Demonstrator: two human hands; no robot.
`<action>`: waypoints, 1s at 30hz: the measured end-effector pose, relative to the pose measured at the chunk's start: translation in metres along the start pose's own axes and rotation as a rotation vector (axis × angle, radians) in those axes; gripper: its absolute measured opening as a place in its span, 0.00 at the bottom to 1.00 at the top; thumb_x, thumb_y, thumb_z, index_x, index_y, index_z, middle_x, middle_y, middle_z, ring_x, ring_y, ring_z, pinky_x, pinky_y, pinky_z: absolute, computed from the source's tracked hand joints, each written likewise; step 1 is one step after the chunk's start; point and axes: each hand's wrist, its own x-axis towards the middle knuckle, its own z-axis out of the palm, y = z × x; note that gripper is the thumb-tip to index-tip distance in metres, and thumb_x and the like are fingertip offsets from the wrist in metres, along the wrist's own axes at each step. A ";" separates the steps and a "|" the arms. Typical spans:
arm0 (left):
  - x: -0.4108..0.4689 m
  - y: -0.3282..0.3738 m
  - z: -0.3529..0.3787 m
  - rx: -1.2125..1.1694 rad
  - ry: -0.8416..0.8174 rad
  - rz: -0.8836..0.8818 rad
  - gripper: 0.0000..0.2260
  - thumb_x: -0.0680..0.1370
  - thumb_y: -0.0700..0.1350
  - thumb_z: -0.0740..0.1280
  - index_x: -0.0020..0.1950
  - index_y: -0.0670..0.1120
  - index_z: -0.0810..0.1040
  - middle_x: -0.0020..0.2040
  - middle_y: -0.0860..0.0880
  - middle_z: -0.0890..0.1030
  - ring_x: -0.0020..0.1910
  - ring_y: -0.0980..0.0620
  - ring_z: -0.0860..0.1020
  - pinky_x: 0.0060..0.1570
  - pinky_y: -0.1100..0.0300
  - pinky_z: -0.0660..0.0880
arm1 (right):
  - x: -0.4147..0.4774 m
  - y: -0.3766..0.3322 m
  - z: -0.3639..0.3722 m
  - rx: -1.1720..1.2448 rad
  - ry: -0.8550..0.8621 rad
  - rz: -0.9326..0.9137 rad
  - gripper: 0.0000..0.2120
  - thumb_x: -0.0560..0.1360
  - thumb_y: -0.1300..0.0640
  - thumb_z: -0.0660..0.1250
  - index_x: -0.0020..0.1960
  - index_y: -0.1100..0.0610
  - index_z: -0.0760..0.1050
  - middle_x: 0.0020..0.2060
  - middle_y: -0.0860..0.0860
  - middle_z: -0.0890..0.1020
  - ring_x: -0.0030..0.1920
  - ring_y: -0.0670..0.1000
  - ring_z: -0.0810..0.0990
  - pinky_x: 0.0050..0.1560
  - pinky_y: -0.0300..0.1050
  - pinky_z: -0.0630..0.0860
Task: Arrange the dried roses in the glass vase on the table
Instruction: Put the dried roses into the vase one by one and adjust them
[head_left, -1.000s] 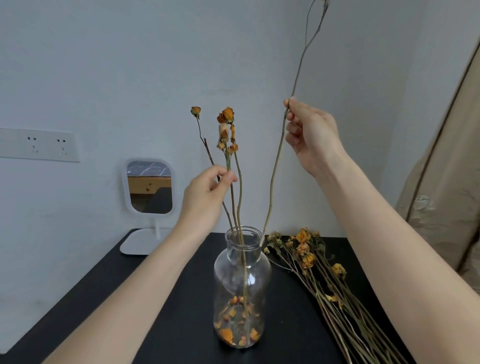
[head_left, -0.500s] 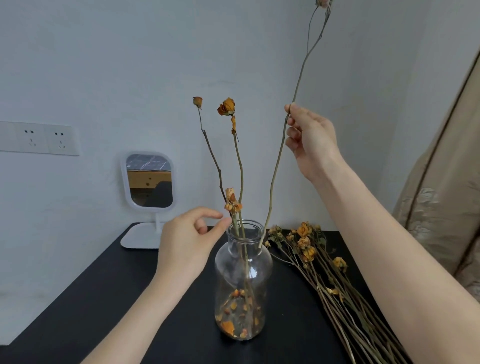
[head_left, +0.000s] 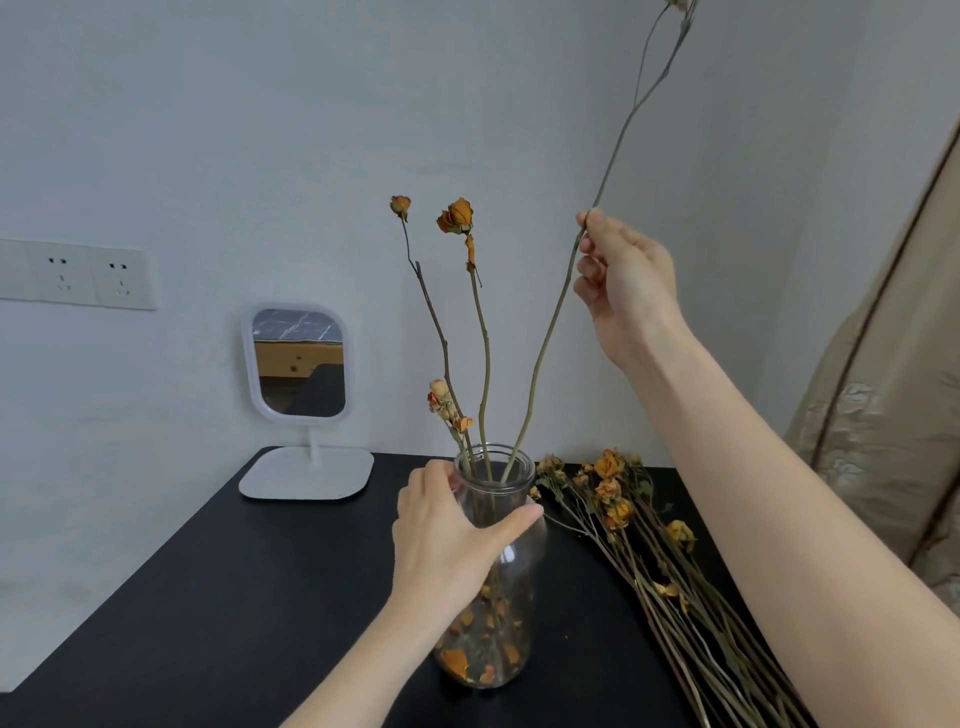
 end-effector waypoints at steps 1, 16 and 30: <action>0.002 0.000 0.001 -0.003 0.009 0.003 0.32 0.59 0.67 0.72 0.56 0.51 0.70 0.51 0.56 0.70 0.56 0.54 0.69 0.57 0.49 0.74 | -0.001 0.002 0.000 -0.009 -0.002 0.002 0.09 0.78 0.59 0.62 0.42 0.56 0.77 0.31 0.47 0.70 0.24 0.41 0.66 0.27 0.33 0.63; 0.028 -0.023 -0.022 -0.147 -0.273 0.045 0.13 0.63 0.60 0.74 0.43 0.66 0.74 0.50 0.64 0.74 0.56 0.61 0.70 0.48 0.68 0.65 | -0.042 0.042 -0.013 -0.305 -0.140 0.015 0.07 0.77 0.58 0.63 0.44 0.54 0.79 0.30 0.46 0.73 0.27 0.42 0.66 0.27 0.33 0.65; 0.028 -0.022 -0.016 -0.294 -0.313 0.075 0.13 0.65 0.55 0.73 0.45 0.69 0.75 0.54 0.62 0.74 0.58 0.60 0.73 0.56 0.62 0.70 | -0.076 0.072 -0.030 -0.618 -0.325 0.063 0.07 0.74 0.60 0.67 0.38 0.53 0.78 0.30 0.49 0.74 0.30 0.41 0.70 0.34 0.28 0.70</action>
